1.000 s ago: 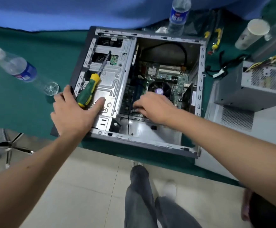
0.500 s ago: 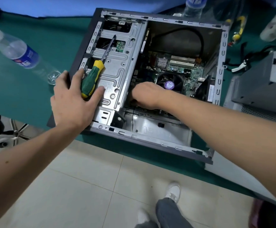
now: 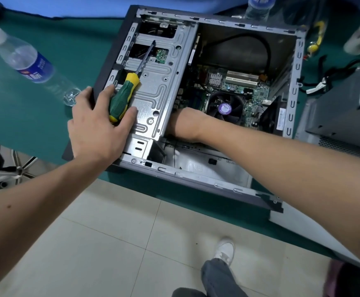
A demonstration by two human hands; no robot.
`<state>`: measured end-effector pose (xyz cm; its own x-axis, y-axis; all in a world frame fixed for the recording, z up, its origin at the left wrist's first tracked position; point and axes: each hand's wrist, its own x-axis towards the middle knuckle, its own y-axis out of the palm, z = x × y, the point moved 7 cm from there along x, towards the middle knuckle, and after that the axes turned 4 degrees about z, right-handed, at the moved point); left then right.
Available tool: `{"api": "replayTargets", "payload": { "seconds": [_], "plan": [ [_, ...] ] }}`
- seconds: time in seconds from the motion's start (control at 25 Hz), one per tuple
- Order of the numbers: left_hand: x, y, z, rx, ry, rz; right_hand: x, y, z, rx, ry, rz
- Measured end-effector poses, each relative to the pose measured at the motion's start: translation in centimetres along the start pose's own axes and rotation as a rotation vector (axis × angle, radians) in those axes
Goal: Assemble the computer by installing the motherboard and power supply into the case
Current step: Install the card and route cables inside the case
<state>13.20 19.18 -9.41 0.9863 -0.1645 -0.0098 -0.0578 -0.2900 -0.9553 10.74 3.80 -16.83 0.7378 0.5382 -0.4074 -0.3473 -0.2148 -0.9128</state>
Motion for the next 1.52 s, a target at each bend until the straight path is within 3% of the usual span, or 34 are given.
{"api": "replayTargets", "payload": {
  "seconds": [0.12,0.4,0.52,0.64,0.96,1.2,1.52],
  "plan": [
    [0.0,0.0,0.0,-0.003,-0.005,-0.001,0.6,-0.2,0.0,0.063,0.016,0.042],
    [-0.1,0.0,0.3,-0.014,-0.018,0.004,1.6,1.1,0.9,-0.177,-0.058,0.324],
    [0.0,0.0,0.2,-0.018,-0.017,0.006,1.4,0.1,0.8,-0.132,-0.046,0.196],
    [0.1,0.0,0.1,-0.017,-0.02,0.006,1.1,-1.2,0.2,0.124,0.047,0.017],
    [0.1,0.1,0.1,-0.014,-0.02,0.002,1.5,-0.5,0.0,0.35,0.089,0.007],
    [0.0,0.0,0.2,-0.011,-0.022,0.002,-0.2,-1.4,-0.4,0.515,0.256,-0.287],
    [0.0,0.0,0.5,-0.014,-0.019,-0.008,-1.2,-0.9,-0.8,0.642,0.321,-0.247]
  ]
}}
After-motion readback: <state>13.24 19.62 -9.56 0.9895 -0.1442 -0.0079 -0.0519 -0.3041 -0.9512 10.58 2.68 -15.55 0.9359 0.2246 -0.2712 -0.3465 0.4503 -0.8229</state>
